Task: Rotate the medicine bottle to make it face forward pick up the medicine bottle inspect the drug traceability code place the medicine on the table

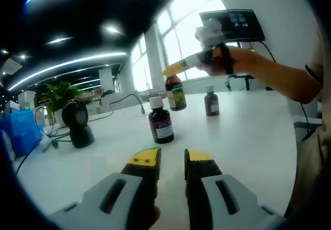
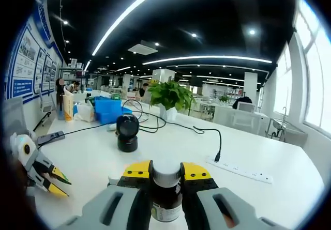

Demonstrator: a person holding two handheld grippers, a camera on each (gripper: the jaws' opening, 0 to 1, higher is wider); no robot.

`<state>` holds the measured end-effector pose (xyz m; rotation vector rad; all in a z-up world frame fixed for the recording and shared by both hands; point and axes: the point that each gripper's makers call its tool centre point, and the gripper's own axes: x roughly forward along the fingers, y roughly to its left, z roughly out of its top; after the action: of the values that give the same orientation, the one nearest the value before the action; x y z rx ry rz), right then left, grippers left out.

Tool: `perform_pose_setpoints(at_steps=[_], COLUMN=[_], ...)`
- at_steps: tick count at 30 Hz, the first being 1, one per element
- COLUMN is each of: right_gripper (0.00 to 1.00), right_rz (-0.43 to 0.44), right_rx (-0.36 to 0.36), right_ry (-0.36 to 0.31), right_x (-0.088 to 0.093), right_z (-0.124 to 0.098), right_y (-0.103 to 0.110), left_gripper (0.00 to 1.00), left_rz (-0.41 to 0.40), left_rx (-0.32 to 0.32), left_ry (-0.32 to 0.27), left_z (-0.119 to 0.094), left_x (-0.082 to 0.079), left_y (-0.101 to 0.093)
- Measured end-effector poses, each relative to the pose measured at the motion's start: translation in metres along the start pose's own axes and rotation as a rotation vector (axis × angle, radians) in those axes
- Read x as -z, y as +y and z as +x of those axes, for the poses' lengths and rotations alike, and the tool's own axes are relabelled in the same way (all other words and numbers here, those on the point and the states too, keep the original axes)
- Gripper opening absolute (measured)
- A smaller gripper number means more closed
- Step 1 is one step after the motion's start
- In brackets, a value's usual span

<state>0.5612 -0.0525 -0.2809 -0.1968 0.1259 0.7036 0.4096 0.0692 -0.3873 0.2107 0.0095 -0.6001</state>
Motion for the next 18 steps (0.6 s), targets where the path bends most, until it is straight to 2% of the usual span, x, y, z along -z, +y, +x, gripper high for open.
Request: perform_pose_setpoints(at_steps=[18], right_gripper=[0.16], right_rz=[0.022], right_rx=[0.008], right_ry=[0.027], right_x=[0.026], right_z=[-0.023], right_y=[0.001], left_gripper=[0.1], left_rz=[0.004], left_rx=[-0.003], left_ry=[0.005], left_z=[0.001], left_x=[0.002], left_y=[0.001])
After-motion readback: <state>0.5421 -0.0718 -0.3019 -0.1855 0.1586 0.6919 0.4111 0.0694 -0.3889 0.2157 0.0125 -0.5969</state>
